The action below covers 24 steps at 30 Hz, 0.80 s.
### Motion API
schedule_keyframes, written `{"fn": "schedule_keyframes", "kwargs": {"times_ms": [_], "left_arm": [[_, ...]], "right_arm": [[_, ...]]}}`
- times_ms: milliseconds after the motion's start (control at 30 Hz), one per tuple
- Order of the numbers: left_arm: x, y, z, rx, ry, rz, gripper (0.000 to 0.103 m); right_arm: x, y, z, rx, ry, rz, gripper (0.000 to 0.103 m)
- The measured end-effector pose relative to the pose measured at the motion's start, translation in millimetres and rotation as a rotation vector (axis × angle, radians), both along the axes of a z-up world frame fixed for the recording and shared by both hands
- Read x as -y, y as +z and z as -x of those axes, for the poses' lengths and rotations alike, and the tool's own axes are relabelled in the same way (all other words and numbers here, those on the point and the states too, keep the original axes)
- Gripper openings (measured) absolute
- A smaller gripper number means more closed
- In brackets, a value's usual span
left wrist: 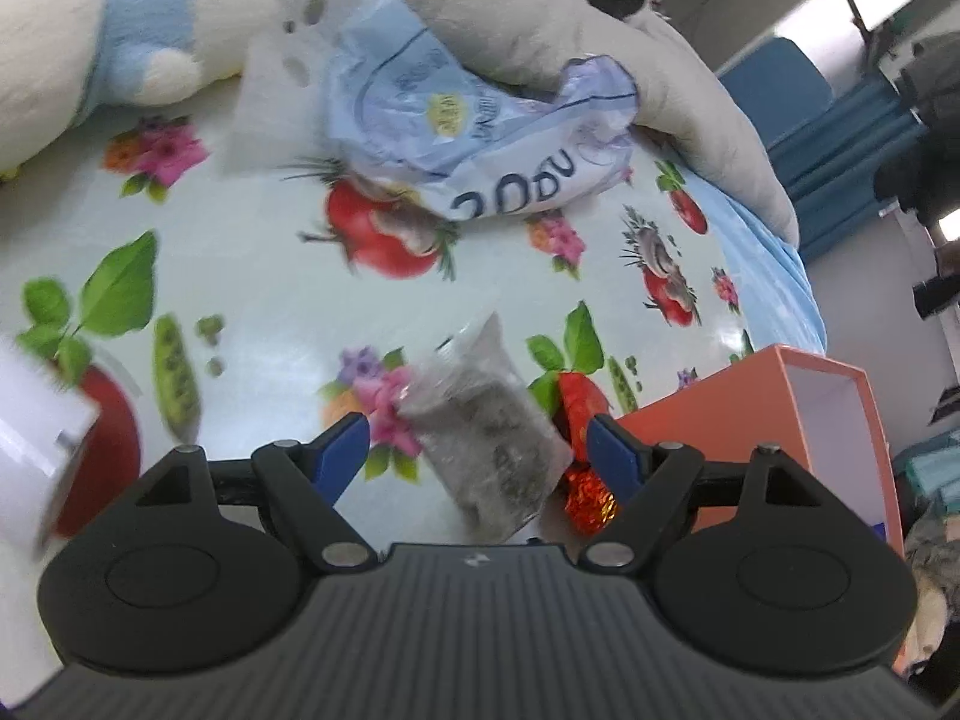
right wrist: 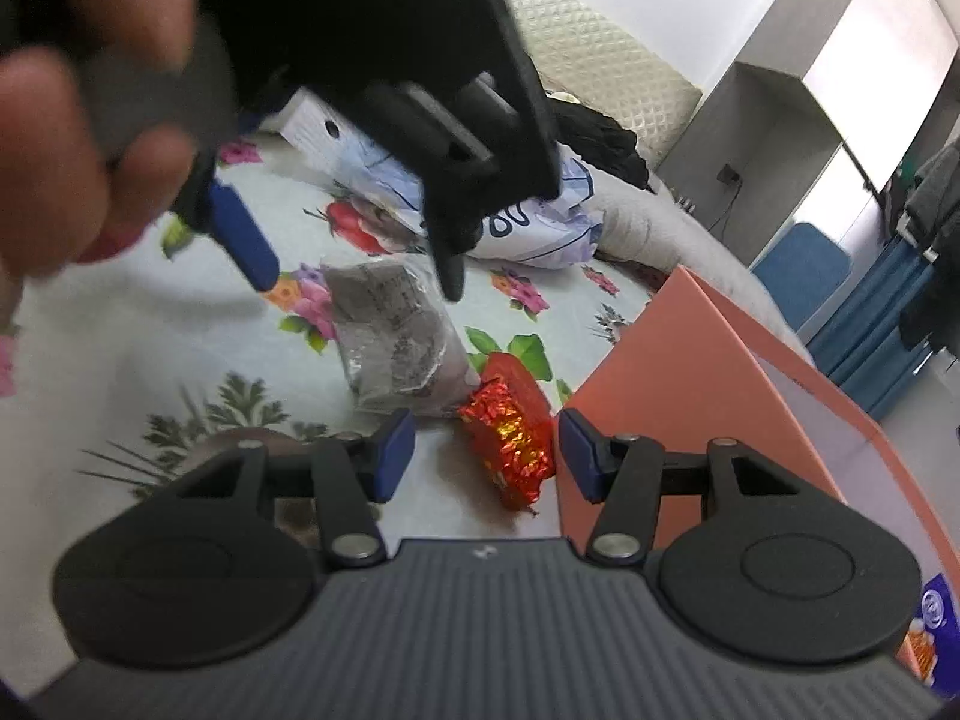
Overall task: Organize snacks
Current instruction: 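Grasp the clear dark-snack bag with the left tool while the right tool grasps the red candy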
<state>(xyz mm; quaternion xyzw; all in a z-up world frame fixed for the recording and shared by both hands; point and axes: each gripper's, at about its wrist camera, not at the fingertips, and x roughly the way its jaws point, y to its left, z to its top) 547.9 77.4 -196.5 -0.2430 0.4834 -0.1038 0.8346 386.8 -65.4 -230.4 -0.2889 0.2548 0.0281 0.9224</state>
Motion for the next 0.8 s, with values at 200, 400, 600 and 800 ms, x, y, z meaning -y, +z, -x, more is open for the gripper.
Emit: {"fn": "schedule_keyframes", "kwargs": {"times_ms": [200,400,600,800], "left_arm": [[19.1,-2.6,-13.7,0.024,-0.071,-0.106,0.083],[37.5,-4.7,-20.1,0.053,-0.130,-0.221,0.082],[37.4,-8.9,-22.9,0.038,-0.173,-0.226,0.072],[37.1,-5.7,-9.9,0.049,-0.172,-0.237,0.060]], "right_arm": [[-1.7,-8.2,-8.8,0.003,-0.006,0.031,0.055],[2.5,-9.3,-15.7,-0.021,-0.023,-0.003,0.046],[9.6,-5.1,-8.2,-0.026,-0.019,-0.021,0.032],[14.7,8.8,8.2,-0.023,0.002,-0.071,0.023]]}}
